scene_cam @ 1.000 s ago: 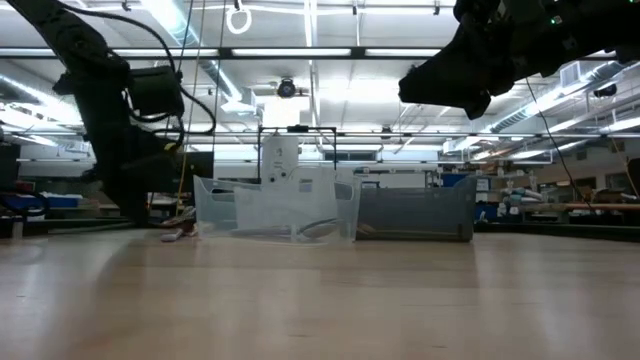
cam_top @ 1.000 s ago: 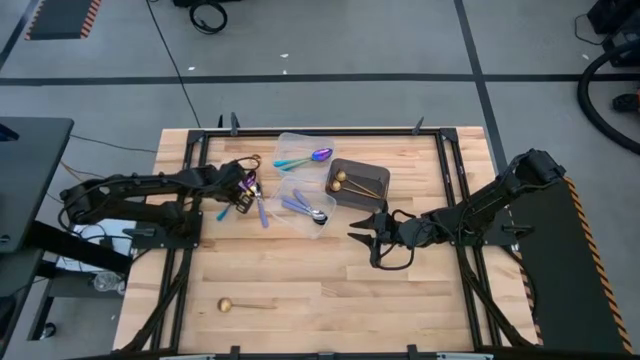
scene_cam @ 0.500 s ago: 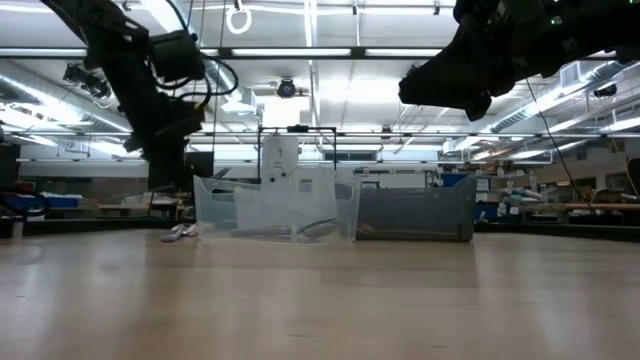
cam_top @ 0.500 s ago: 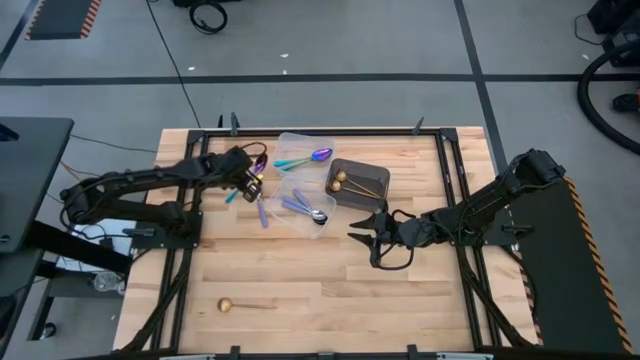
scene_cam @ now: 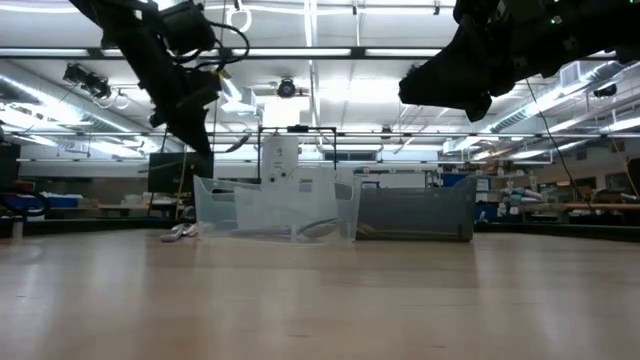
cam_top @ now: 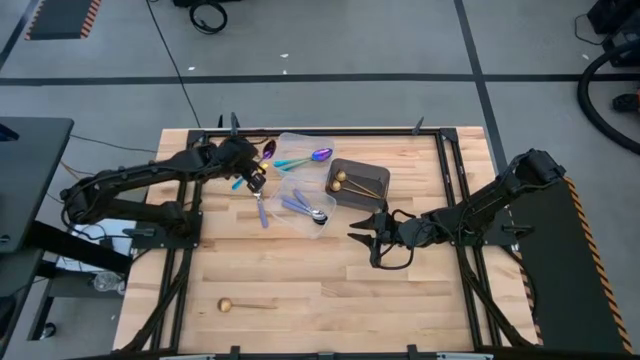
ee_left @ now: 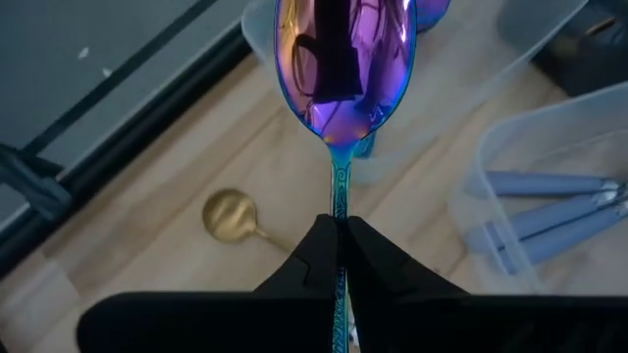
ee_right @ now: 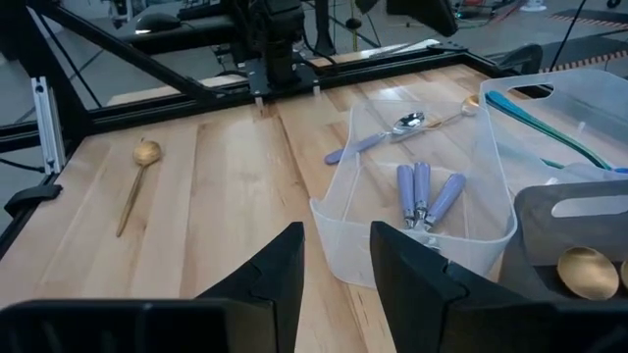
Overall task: Sort silverware by color (type)
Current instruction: Put the blue spoon into the top transparent bin
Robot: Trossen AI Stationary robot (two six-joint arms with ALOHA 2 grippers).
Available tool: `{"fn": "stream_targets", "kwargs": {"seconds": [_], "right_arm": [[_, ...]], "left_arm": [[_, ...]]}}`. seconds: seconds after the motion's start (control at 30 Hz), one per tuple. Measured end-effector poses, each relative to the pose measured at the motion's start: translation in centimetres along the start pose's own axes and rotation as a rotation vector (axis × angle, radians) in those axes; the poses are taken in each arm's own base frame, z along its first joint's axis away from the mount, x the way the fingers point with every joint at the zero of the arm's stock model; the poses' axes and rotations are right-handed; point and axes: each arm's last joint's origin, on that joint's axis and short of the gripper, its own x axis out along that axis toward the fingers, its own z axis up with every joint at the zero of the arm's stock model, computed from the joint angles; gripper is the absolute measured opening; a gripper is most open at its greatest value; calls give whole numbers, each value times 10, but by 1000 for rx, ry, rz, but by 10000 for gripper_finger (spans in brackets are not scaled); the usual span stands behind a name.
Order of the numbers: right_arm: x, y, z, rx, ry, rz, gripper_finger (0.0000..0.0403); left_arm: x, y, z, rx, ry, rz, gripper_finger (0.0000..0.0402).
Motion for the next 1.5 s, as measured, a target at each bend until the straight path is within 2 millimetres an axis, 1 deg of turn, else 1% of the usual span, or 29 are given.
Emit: {"fn": "stream_targets", "kwargs": {"seconds": [0.27,0.5,0.7,0.83,0.97,1.1,1.33,1.5], "right_arm": [[0,0,0,0,-1,-5,128],[0,0,0,-3,2,-9,128],[0,-1,-2,-14,19,-15,128],[0,-1,-3,-17,24,-16,128],[0,-1,-3,-16,28,-17,128],[0,-1,-3,-16,28,-18,128],[0,-1,-3,-14,27,-19,128],[0,-1,-4,-9,33,-19,128]], "left_arm": [[-11,0,20,23,-84,-11,16],[-18,-2,40,108,-246,-24,16],[-11,-7,56,238,-388,-17,16],[1,-11,62,326,-414,3,16],[17,-14,63,349,-398,9,16],[31,-18,68,367,-268,0,16],[53,-24,89,386,-92,-12,16],[67,-29,103,412,4,-22,16]]}}
